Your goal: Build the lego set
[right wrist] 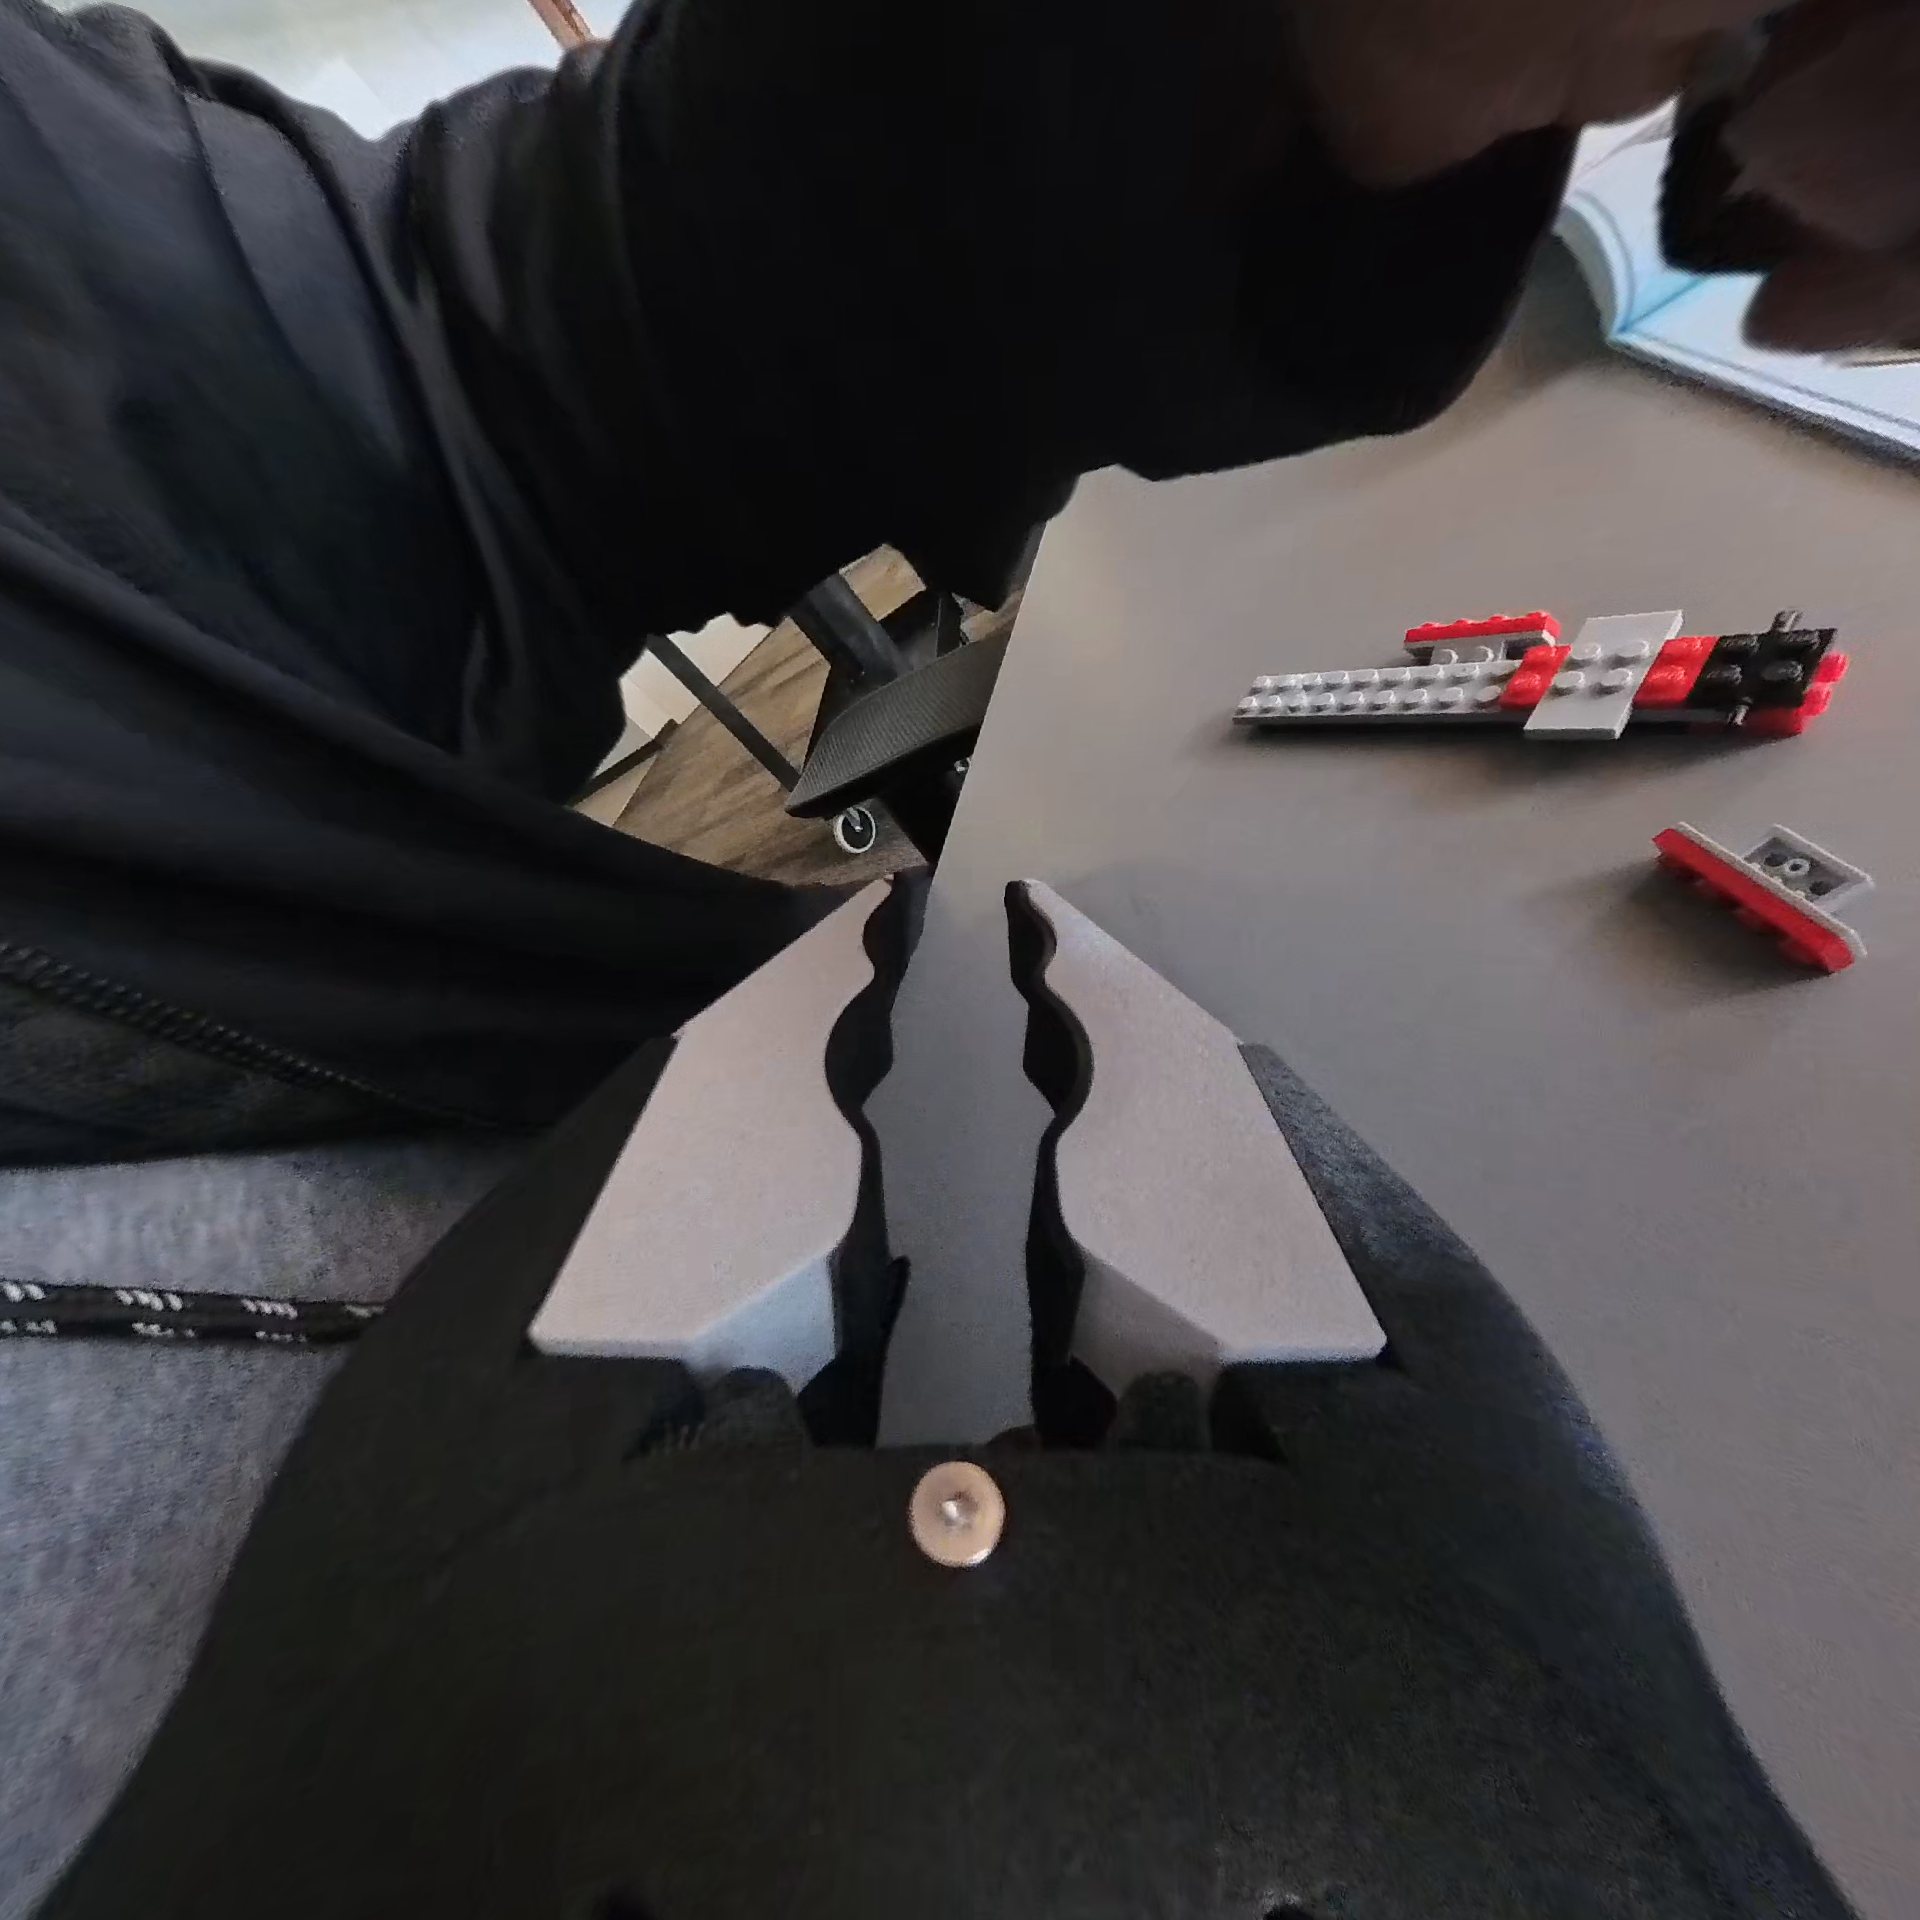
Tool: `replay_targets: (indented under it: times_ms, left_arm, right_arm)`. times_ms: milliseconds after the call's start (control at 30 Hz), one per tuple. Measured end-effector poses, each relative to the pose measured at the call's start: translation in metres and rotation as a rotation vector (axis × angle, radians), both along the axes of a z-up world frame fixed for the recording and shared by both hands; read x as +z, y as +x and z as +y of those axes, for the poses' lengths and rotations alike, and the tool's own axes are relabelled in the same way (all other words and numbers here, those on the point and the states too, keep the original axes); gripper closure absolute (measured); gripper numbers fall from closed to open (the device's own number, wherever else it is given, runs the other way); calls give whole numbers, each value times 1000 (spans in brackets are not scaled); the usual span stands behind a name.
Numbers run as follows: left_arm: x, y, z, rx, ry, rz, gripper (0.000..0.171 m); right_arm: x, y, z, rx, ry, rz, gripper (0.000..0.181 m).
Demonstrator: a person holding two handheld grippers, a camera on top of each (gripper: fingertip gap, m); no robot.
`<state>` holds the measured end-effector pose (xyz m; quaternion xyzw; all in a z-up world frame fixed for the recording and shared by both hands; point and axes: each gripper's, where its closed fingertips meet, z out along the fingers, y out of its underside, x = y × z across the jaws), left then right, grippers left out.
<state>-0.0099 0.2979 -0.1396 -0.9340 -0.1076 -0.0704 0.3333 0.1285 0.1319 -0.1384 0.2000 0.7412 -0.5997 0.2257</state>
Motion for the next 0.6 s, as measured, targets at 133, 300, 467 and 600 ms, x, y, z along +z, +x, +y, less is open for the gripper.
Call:
replay_targets:
  times_ms: [133, 300, 467, 600]
  left_arm:
    - [-4, -1, 4, 7, -7, -11, 137]
    - [-10, 0, 5, 8, -16, -24, 137]
    - [-10, 0, 8, 5, -13, -24, 137]
    - [-5, 2, 13, -11, 8, -14, 137]
  right_arm:
    - [0, 0, 0, 0, 3, 3, 160]
    - [-1, 1, -1, 4, 8, 1, 160]
    - [-1, 1, -1, 4, 9, 1, 160]
    - [-1, 1, -1, 4, 9, 3, 160]
